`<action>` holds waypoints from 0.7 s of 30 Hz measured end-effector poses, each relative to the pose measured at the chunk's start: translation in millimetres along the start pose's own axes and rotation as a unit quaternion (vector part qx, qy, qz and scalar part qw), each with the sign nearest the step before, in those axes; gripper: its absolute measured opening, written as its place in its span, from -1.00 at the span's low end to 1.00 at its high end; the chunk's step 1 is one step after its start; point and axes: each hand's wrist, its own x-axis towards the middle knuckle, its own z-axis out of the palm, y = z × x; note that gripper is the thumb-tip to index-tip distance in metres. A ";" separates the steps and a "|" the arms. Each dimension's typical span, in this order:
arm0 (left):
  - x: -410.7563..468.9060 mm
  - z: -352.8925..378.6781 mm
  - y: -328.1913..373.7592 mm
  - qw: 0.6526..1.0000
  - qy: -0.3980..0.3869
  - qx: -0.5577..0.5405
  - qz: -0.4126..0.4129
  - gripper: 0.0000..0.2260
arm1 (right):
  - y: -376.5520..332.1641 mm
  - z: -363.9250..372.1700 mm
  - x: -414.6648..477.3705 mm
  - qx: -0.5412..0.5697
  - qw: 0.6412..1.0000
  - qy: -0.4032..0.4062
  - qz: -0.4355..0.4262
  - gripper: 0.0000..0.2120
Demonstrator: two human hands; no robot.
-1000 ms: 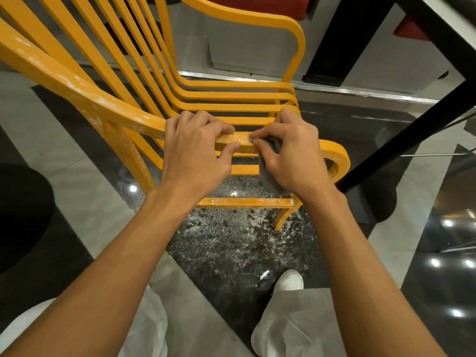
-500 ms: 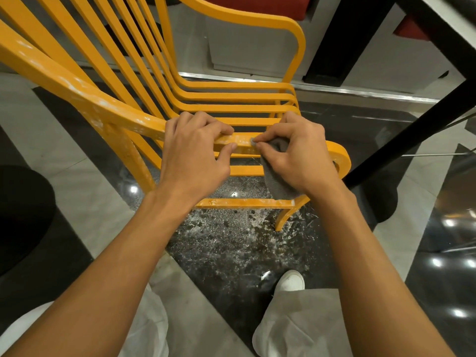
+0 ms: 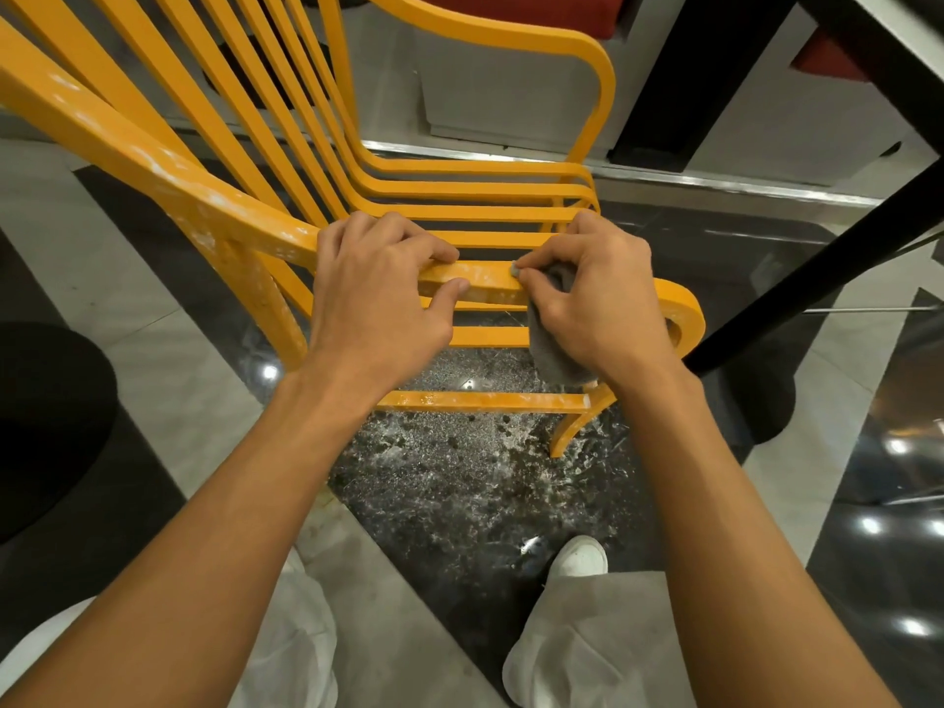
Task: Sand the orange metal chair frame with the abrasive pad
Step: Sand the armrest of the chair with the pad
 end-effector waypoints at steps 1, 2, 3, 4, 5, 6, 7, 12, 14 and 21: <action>-0.1 -0.2 -0.3 1.000 0.000 0.001 0.001 -0.70 | -4.0 4.2 -0.1 -0.002 1.000 0.006 -0.005 -0.92; -0.4 -0.2 -0.5 1.000 0.001 0.002 0.003 -0.70 | -7.7 7.8 -0.8 0.003 1.000 0.006 -0.013 -0.91; -0.6 0.0 -0.7 1.000 0.001 0.002 0.004 -0.70 | -10.1 9.4 -1.6 0.010 1.000 -0.001 -0.021 -0.91; -0.8 0.4 -0.7 1.000 0.001 0.002 0.004 -0.71 | -10.9 8.6 -2.2 0.015 0.999 -0.012 -0.030 -0.90; -0.7 0.5 -1.0 1.000 0.001 0.000 0.004 -0.71 | -10.0 5.3 -2.2 0.016 0.999 -0.025 -0.034 -0.90; -0.6 0.5 -1.3 1.000 0.001 -0.002 0.004 -0.71 | -7.7 1.0 -1.7 0.014 0.999 -0.037 -0.033 -0.91; -0.3 0.3 -1.8 1.000 0.002 -0.003 0.004 -0.71 | -4.5 -3.3 -0.6 0.009 0.999 -0.045 -0.026 -0.92; 0.9 0.9 -2.4 1.000 -0.001 -0.005 0.002 -0.72 | -6.5 2.7 1.6 -0.010 1.000 -0.002 0.001 -0.92; 0.7 1.7 -2.5 1.000 0.000 -0.007 0.005 -0.73 | -12.5 9.2 0.2 0.000 1.000 -0.001 -0.017 -0.91; 1.2 2.2 -3.4 1.000 0.000 -0.007 0.003 -0.73 | -1.0 -2.8 3.4 -0.004 1.000 -0.030 -0.005 -0.91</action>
